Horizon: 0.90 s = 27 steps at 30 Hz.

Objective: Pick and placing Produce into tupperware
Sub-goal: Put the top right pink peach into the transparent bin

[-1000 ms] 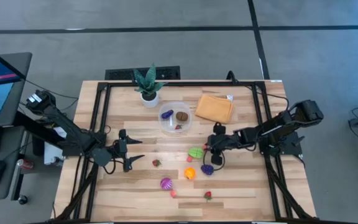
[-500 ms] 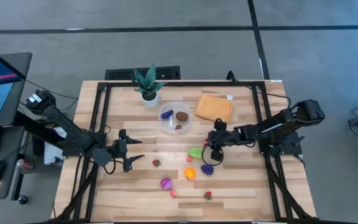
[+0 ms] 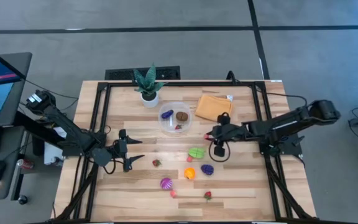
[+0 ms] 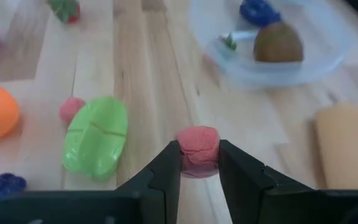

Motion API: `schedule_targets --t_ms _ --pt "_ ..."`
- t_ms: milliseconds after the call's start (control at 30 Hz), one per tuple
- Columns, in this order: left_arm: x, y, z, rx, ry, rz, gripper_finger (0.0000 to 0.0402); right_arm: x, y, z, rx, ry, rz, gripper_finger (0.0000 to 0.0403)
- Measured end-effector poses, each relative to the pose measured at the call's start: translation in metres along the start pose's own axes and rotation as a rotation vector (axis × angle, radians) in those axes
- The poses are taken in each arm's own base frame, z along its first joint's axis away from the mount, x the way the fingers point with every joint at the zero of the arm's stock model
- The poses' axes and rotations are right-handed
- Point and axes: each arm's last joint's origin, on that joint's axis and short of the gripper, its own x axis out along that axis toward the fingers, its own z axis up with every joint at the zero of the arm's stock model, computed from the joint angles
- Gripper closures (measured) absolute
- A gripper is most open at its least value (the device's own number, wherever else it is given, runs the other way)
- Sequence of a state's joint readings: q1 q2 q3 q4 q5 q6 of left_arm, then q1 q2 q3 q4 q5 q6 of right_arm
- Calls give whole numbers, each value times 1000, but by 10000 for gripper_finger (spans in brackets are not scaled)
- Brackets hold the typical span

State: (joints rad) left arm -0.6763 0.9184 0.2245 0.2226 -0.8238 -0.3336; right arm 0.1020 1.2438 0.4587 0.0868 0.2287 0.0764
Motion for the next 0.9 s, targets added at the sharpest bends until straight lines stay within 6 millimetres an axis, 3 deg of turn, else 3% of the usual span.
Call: schedule_targets --t_ms 900 --pt "0 0 0 11 -1 2 115 -12 -55 39 -64 -315 -201 280"
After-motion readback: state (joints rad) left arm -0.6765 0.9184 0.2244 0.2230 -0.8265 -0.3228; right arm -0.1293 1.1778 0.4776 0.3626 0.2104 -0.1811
